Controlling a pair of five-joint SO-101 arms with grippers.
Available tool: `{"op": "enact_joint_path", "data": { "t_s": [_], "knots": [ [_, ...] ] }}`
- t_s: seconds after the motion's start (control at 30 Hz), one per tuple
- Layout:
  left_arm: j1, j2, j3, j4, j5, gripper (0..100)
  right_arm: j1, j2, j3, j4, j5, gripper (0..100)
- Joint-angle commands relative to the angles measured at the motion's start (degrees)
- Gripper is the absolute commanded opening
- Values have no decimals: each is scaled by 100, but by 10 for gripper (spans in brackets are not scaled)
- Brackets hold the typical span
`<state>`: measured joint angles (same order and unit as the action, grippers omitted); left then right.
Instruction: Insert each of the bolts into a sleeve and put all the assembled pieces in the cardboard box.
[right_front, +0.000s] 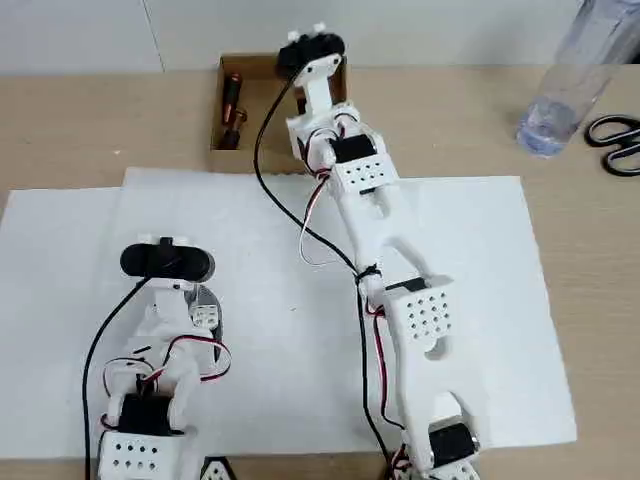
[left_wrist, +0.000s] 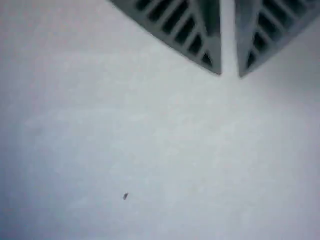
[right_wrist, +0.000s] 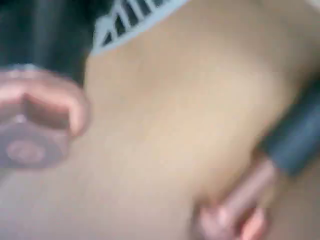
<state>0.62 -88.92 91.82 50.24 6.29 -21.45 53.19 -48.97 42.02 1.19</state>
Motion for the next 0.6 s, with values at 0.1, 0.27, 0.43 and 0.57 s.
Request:
{"op": "enact_joint_path", "data": {
  "t_s": [0.1, 0.27, 0.43, 0.57],
  "knots": [
    [9, -62, -31, -114, -9, 7, -92, -277, -457, 233, 97, 8],
    [9, -62, -31, -114, -9, 7, -154, -479, -457, 804, 97, 198],
    [9, -62, -31, -114, -9, 7, -145, -769, -457, 971, 79, 330],
    [9, -62, -31, -114, -18, 7, -154, -1112, -457, 1033, 62, 297]
  ]
}}
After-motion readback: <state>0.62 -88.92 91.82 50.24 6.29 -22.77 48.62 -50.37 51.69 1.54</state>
